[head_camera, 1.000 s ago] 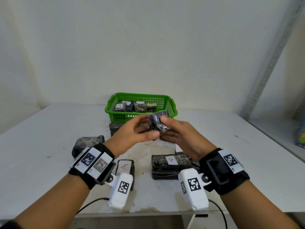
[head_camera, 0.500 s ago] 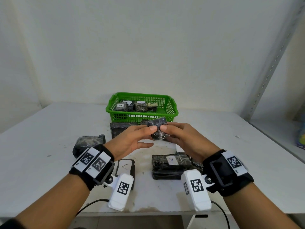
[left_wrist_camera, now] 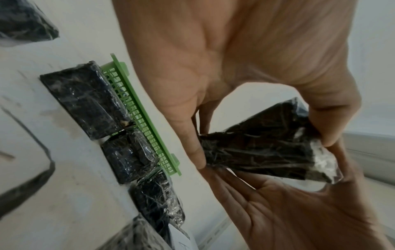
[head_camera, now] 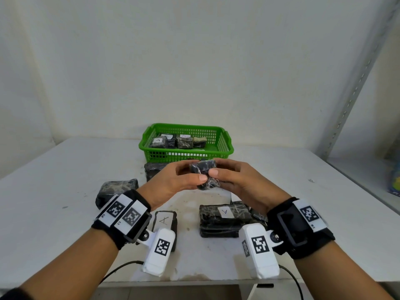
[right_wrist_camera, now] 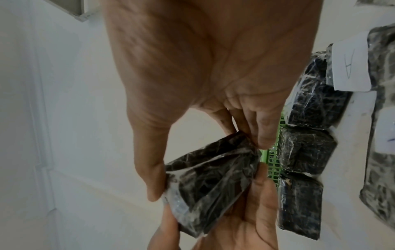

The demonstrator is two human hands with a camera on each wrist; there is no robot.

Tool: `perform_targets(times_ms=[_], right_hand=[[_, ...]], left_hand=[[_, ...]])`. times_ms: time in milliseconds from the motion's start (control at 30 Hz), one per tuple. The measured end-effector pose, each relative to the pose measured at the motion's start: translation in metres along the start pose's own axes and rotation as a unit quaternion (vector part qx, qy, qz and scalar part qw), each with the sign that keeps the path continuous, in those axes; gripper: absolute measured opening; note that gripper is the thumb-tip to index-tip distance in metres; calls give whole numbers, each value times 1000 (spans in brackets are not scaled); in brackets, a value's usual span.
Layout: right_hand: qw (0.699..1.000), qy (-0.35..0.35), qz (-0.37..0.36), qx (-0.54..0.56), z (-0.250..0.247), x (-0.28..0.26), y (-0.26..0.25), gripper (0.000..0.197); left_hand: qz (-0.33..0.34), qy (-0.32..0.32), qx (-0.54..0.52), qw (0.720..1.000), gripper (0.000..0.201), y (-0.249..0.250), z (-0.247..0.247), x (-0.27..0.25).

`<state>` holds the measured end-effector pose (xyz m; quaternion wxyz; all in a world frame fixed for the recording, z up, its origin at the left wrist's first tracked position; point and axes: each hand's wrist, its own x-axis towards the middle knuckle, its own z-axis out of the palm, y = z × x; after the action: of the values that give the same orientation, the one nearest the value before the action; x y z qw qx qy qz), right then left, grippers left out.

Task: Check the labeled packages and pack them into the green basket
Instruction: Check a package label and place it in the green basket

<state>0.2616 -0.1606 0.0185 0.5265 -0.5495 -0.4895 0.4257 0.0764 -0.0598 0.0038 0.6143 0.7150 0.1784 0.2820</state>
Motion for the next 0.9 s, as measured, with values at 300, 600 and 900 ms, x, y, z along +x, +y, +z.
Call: perform_targets(times_ms=[300,600,900], right_hand=[[999,24,30,-15,5,-5,-5,19],[996,78,-17,-49,4,-5,-7,34],[998,-4,60,29,5,-8,-14,60]], left_hand=[[8,23,48,999,120,-4,1,0],[109,154,95,977,46,5,7,3],[172,76,81,979,51,13,9,-1]])
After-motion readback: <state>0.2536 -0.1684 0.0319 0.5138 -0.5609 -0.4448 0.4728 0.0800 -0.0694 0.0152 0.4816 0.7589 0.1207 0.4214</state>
